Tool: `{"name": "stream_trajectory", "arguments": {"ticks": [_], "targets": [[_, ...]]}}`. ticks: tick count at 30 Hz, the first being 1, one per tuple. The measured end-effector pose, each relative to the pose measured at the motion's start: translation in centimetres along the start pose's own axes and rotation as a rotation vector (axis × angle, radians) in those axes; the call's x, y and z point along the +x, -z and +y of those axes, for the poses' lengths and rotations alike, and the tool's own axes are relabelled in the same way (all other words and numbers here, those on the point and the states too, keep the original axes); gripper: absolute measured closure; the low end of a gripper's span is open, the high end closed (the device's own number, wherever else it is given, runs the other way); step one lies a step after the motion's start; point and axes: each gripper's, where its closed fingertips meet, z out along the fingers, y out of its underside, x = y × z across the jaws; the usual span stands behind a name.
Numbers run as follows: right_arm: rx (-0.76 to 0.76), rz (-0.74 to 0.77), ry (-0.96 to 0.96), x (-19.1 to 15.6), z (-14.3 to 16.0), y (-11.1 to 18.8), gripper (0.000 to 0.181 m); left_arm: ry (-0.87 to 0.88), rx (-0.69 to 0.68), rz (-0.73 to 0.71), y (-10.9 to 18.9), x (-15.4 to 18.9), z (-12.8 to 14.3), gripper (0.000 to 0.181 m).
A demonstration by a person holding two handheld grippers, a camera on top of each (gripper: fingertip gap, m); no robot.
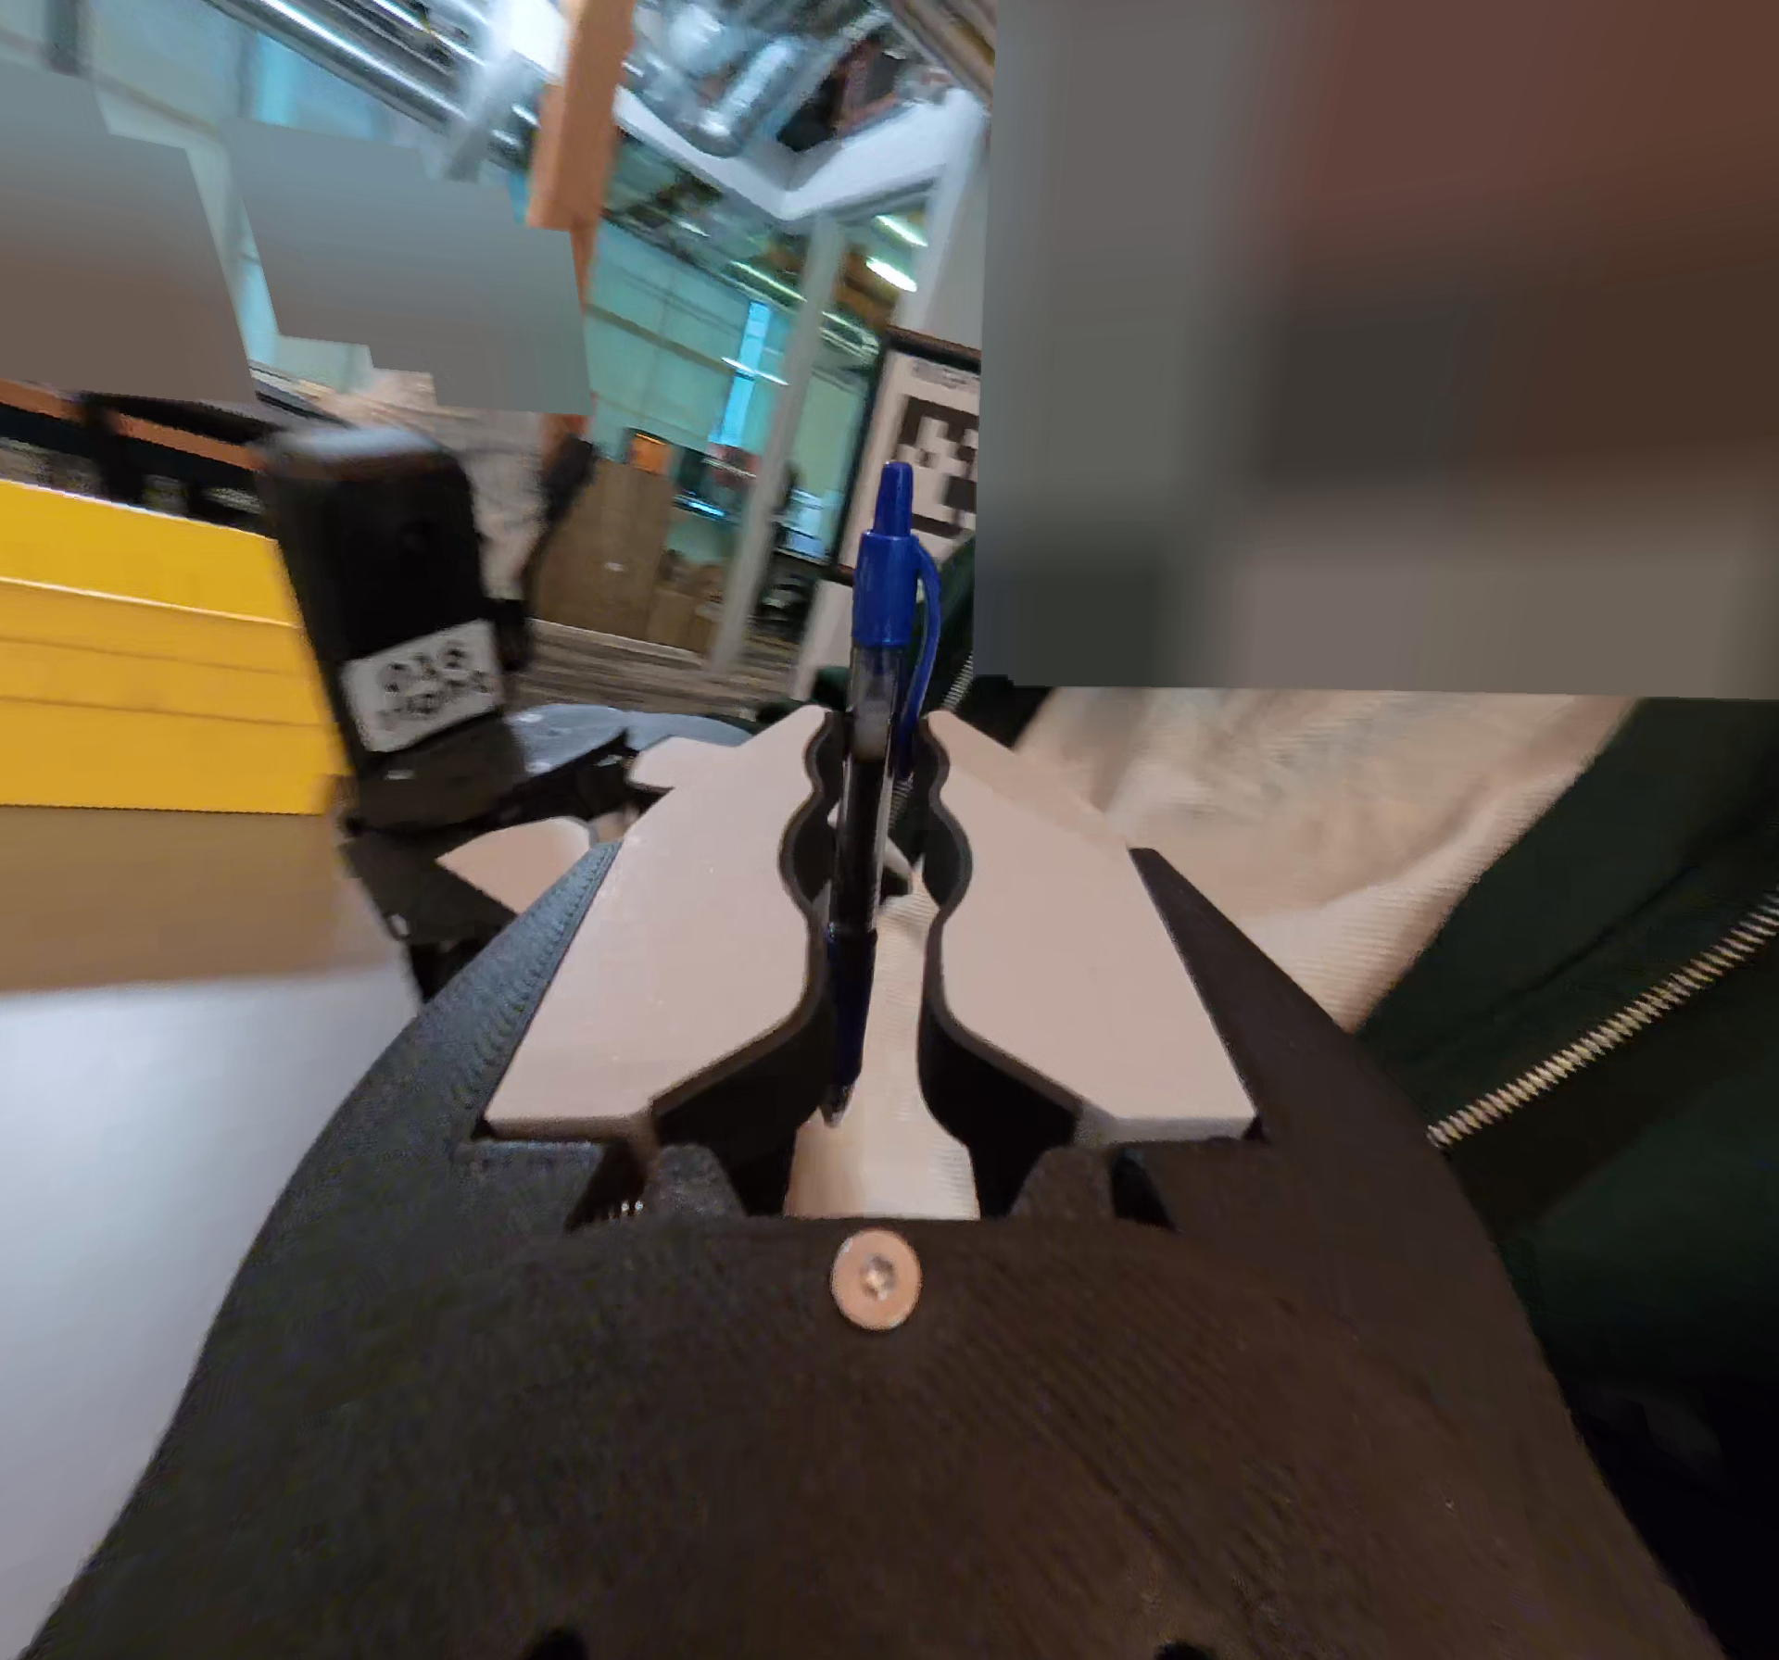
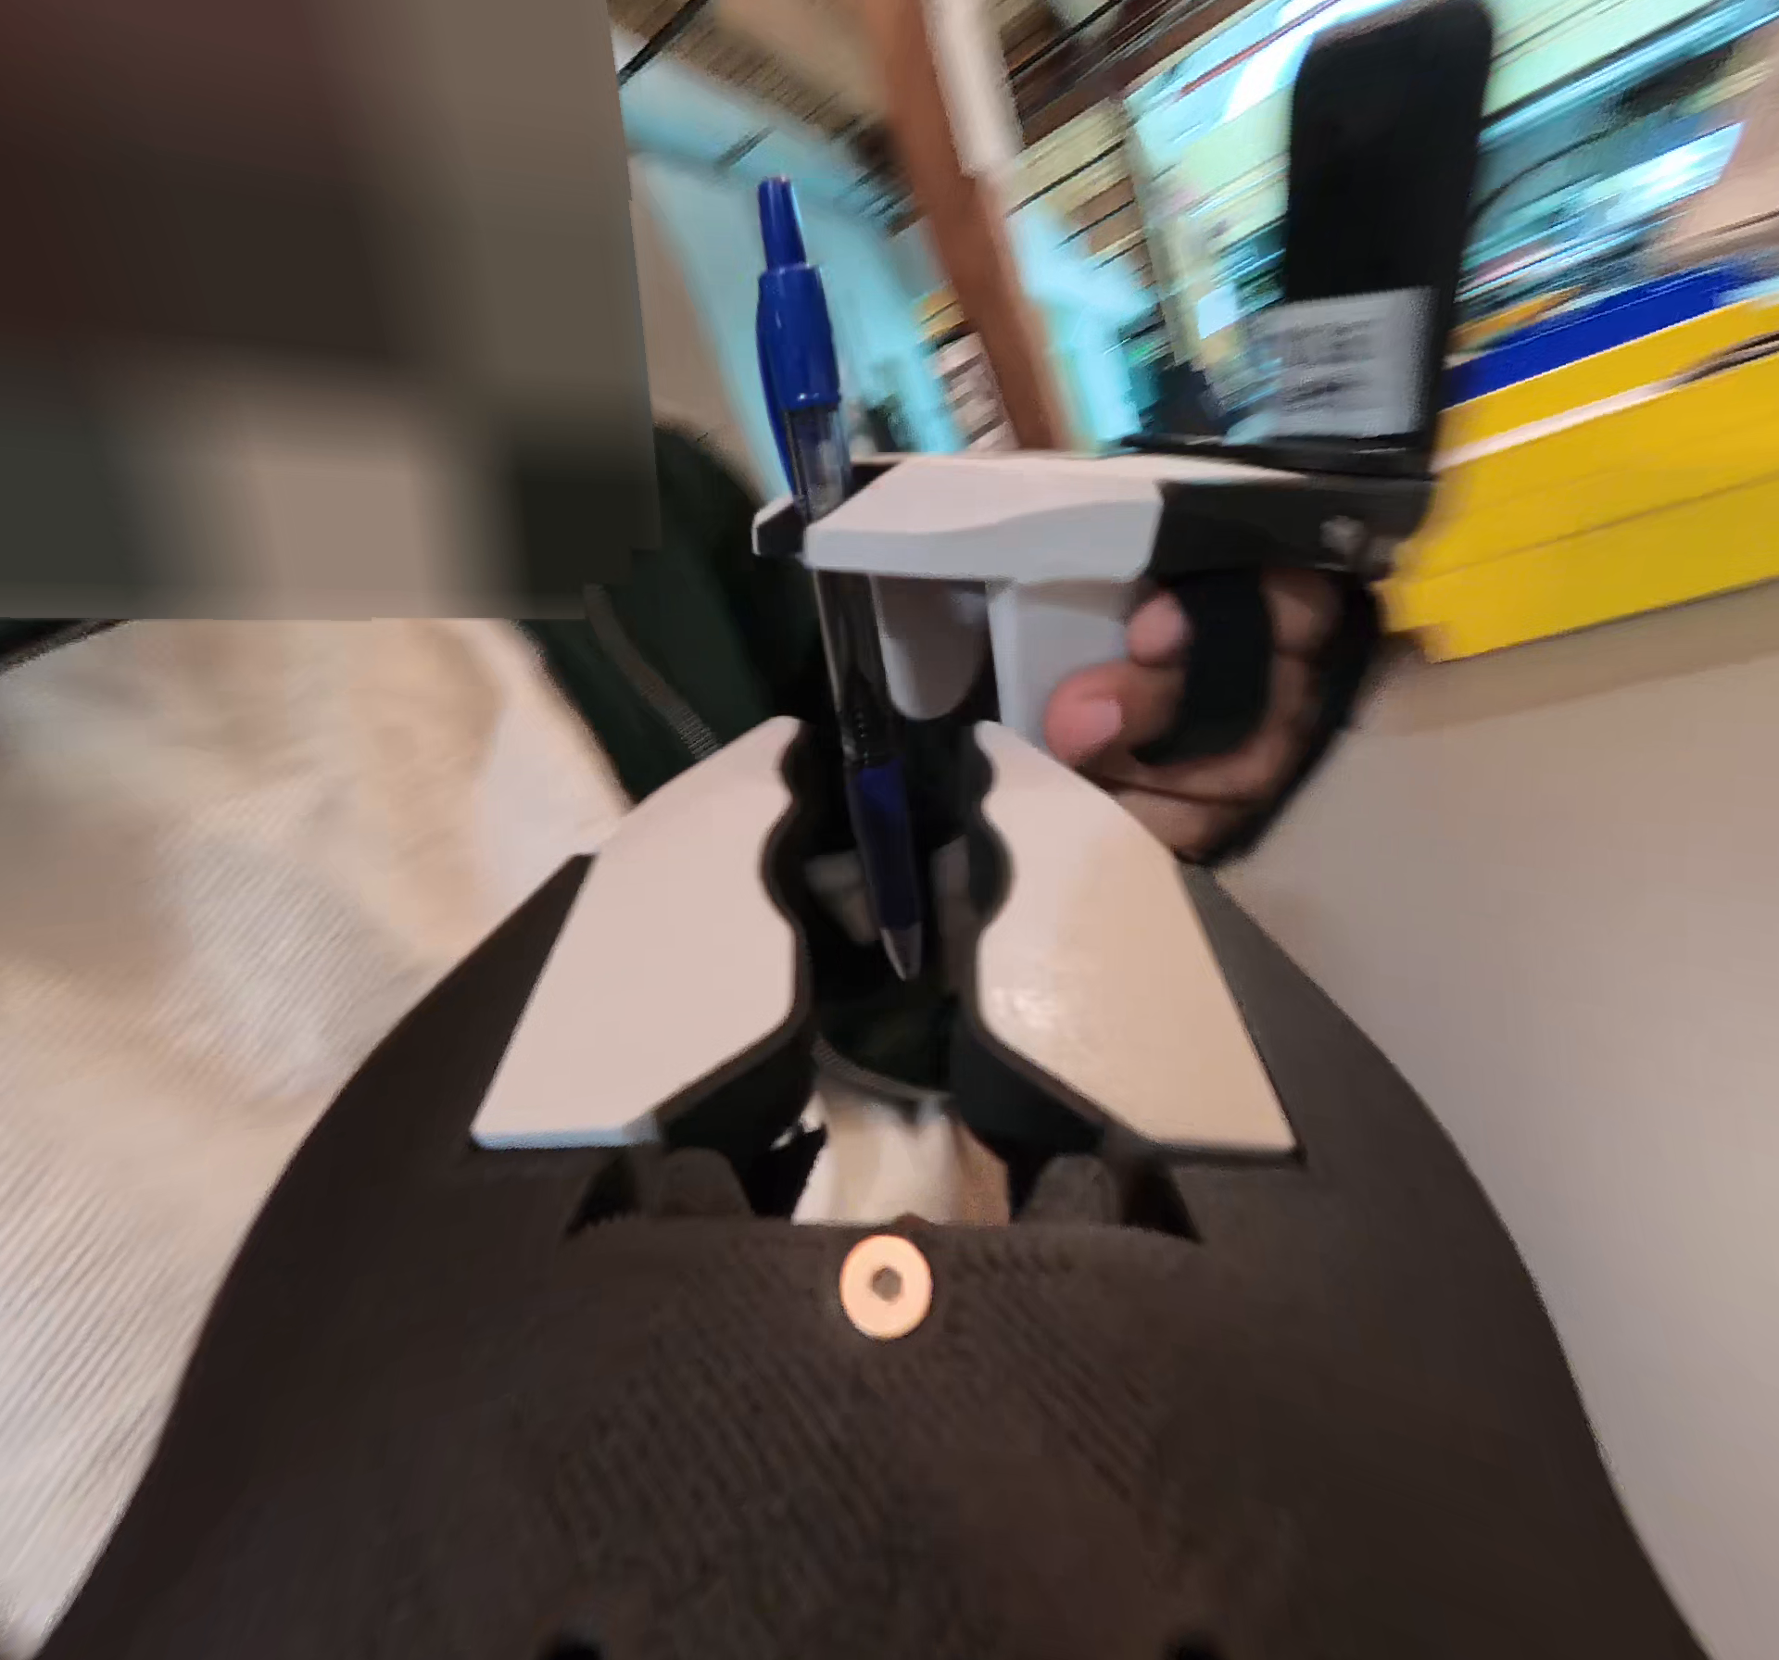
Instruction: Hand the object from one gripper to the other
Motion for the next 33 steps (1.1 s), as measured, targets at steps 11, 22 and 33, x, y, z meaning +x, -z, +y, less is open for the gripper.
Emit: {"name": "stream_trajectory", "arguments": {"ticks": [11, 22, 33], "targets": [[0.127, 0.420, 0.113, 5.4, -2.6, 4.1, 0.134, -0.307, -0.046, -0.787, 7.7, -7.7, -2.2, 0.167], [0.064, 0.458, 0.132, 5.8, -1.6, 4.3, 0.136, -0.285, -0.012, -0.746, 7.3, -7.5, -2.1, 0.167], [-0.078, 0.587, 0.255, 7.1, -0.5, 4.5, 0.146, -0.238, 0.036, -0.687, 6.4, -6.9, -2.4, 0.167]]}}
